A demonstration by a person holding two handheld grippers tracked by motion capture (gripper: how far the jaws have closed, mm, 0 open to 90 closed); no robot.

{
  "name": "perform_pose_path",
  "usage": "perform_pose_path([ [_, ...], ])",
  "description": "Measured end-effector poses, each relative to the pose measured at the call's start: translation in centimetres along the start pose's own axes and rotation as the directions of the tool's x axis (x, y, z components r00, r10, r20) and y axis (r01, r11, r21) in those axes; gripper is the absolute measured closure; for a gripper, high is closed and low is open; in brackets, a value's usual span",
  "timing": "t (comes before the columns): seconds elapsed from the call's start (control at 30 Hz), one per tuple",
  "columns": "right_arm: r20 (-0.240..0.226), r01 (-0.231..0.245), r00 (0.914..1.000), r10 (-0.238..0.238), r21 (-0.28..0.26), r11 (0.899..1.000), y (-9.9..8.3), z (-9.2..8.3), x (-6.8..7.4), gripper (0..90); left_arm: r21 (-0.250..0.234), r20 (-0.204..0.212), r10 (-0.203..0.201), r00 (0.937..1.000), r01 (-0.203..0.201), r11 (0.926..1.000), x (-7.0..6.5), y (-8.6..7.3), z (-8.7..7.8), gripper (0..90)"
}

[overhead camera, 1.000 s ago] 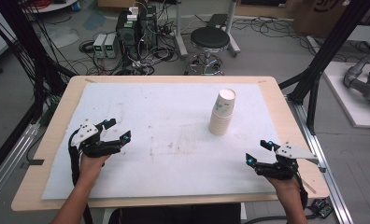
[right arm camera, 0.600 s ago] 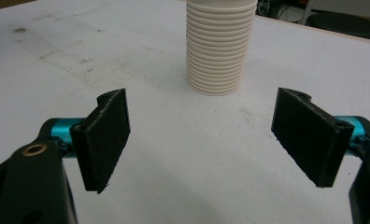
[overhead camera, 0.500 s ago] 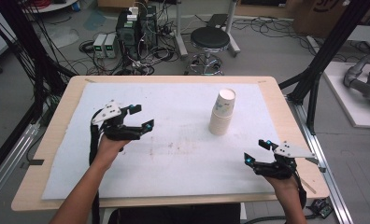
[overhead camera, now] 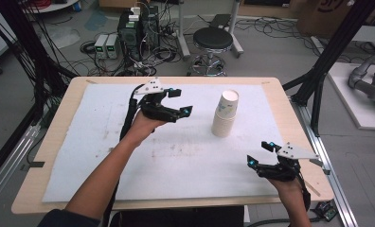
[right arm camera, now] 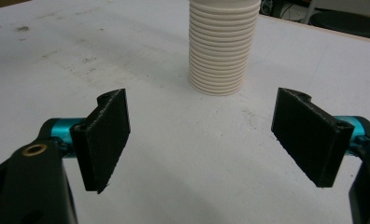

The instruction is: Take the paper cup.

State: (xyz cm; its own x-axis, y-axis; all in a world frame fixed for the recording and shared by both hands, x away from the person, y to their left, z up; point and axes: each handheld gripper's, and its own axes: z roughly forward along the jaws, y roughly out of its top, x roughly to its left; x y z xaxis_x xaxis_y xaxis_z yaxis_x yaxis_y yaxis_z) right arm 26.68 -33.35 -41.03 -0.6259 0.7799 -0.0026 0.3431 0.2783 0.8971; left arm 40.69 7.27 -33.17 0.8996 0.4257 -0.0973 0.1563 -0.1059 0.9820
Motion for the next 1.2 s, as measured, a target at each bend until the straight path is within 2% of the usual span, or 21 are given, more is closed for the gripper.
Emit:
perform_pose_path([
  [0.17, -0.004, -0.004, 1.0, 0.004, -0.003, 1.0, 0.1, -0.1, 0.0, 19.8, 0.012, 0.026, 0.004, 0.9997, -0.004, 0.9999, -0.1, 1.2, 2.1, 15.8],
  [0.53, -0.004, -0.005, 1.0, 0.005, -0.013, 1.0, 0.2, -0.2, 0.0, 19.8, 0.073, 0.072, 0.03, 0.997, -0.035, 0.9967, -0.7, 2.9, 6.7, 15.8],
  [0.73, -0.009, -0.006, 0.9999, 0.006, -0.018, 1.0, 0.3, -0.3, 0.0, 19.8, 0.1, 0.083, 0.027, 0.9962, -0.035, 0.9944, -0.9, 3.4, 8.9, 15.8],
  [0.9, -0.012, -0.007, 0.9999, 0.007, -0.02, 1.0, 0.3, -0.3, 0.0, 19.8, 0.137, 0.065, 0.022, 0.9977, -0.031, 0.9901, -0.7, 3.8, 10.9, 15.8],
  [1.0, -0.015, -0.007, 0.9999, 0.007, -0.021, 1.0, 0.3, -0.3, 0.1, 19.8, 0.164, 0.056, 0.015, 0.9983, -0.024, 0.9862, -0.5, 3.9, 12.2, 15.8],
  [1.2, -0.013, -0.008, 0.9999, 0.008, -0.021, 1.0, 0.2, -0.5, -0.1, 19.8, 0.191, 0.069, 0.009, 0.9976, -0.022, 0.9814, -0.8, 3.6, 13.8, 16.3],
])
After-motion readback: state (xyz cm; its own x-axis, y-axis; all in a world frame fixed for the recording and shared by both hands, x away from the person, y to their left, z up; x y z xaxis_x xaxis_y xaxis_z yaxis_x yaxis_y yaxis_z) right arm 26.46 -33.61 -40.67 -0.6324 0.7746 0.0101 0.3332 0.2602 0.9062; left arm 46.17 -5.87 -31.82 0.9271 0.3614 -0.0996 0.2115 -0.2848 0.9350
